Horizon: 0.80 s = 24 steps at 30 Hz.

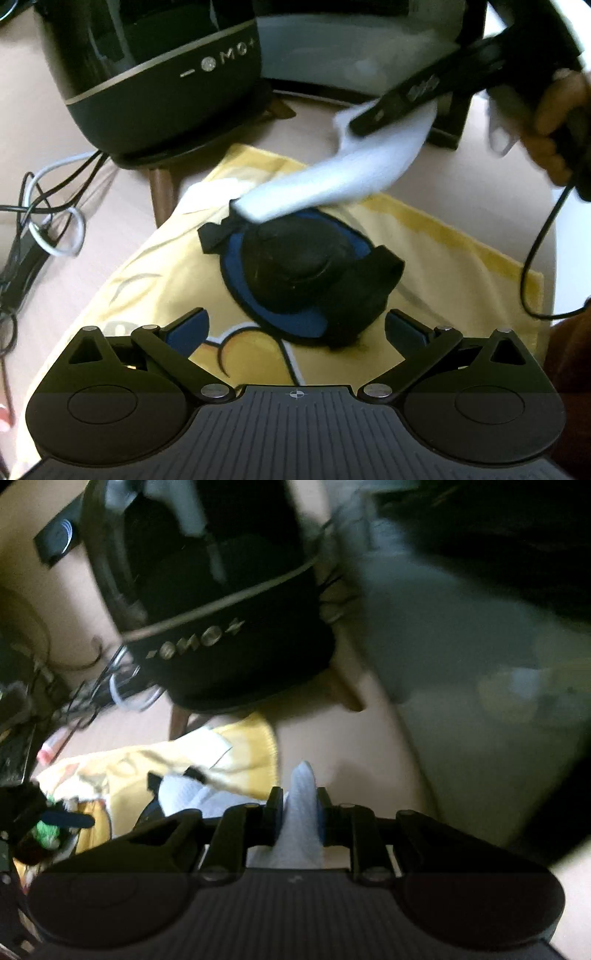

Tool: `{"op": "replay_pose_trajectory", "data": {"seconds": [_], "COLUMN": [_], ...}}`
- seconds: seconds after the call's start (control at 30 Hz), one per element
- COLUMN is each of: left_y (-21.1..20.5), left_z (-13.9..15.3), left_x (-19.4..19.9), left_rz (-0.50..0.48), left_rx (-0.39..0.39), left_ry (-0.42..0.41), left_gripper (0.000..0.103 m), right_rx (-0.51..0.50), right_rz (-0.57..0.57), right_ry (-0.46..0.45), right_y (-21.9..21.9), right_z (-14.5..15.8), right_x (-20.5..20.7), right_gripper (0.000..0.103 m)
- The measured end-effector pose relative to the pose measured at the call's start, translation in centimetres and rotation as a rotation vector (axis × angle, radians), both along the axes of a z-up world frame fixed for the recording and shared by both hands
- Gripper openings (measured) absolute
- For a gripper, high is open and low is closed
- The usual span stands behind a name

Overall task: Clean container
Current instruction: 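Rub the tissue in the right tool over the mask's blue-trimmed cup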

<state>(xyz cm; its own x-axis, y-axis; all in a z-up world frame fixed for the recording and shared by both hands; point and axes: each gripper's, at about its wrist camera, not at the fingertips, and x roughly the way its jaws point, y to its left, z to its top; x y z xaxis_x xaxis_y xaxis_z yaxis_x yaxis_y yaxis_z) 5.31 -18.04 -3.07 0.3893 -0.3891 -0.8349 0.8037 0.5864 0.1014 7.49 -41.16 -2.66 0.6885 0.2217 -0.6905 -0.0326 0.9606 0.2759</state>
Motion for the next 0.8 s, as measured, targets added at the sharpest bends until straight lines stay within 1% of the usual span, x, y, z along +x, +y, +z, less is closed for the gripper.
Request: {"op": "replay_pose_trajectory", "data": {"seconds": [0.03,0.1,0.13,0.2,0.27,0.3,0.33,0.4,0.47,0.5,0.57,0.67,0.73,0.8], "left_y": [0.0,-0.5,-1.0,-1.7,-2.3,-2.2,-2.3,-2.4,-2.4,-2.4,-2.2,-1.6,-1.3,-1.0], "left_z": [0.1,-0.1,-0.4,-1.1,-2.1,-2.1,-2.2,-2.5,-2.6,-2.7,-2.7,-2.8,-2.7,-2.7], "left_x": [-0.1,-1.0,-1.5,-2.1,-2.4,-2.4,-2.4,-2.3,-2.1,-1.8,-0.5,1.5,1.8,1.7], "left_rz": [-0.016,-0.056,-0.078,-0.114,-0.144,-0.155,-0.160,-0.175,-0.198,-0.199,-0.167,-0.060,-0.017,-0.005], "left_rx": [-0.017,-0.011,0.010,0.056,0.083,0.073,0.075,0.083,0.073,0.059,0.010,-0.043,-0.062,-0.074], "left_ry": [0.016,0.002,-0.032,-0.097,-0.157,-0.182,-0.215,-0.280,-0.298,-0.288,-0.212,-0.058,-0.014,0.009], "left_gripper": [0.103,0.103,0.103,0.103,0.103,0.103,0.103,0.103,0.103,0.103,0.103,0.103,0.103,0.103], "right_rx": [0.008,0.021,0.010,-0.056,-0.073,-0.080,-0.063,-0.043,-0.028,-0.017,0.022,0.053,0.078,0.194], "right_rz": [-0.014,-0.031,-0.031,-0.013,0.021,0.039,0.059,0.096,0.130,0.147,0.187,0.243,0.274,0.268], "right_ry": [-0.006,-0.011,-0.019,-0.034,-0.039,-0.041,-0.034,-0.029,-0.030,-0.030,-0.027,-0.007,0.015,0.066], "right_y": [-0.4,-0.8,-0.6,0.2,1.2,1.7,2.1,3.1,4.0,4.4,5.1,5.9,6.3,5.6], "right_z": [0.1,0.3,0.3,0.3,-0.1,-0.2,-0.4,-0.6,-0.7,-0.7,-0.8,-1.0,-1.3,-2.0], "right_x": [-0.3,-0.8,-0.8,-0.3,0.8,1.4,1.9,2.8,3.3,3.6,4.3,5.5,6.1,6.6], "right_gripper": [0.020,0.021,0.021,0.020,0.020,0.022,0.029,0.039,0.043,0.046,0.046,0.045,0.046,0.051]}}
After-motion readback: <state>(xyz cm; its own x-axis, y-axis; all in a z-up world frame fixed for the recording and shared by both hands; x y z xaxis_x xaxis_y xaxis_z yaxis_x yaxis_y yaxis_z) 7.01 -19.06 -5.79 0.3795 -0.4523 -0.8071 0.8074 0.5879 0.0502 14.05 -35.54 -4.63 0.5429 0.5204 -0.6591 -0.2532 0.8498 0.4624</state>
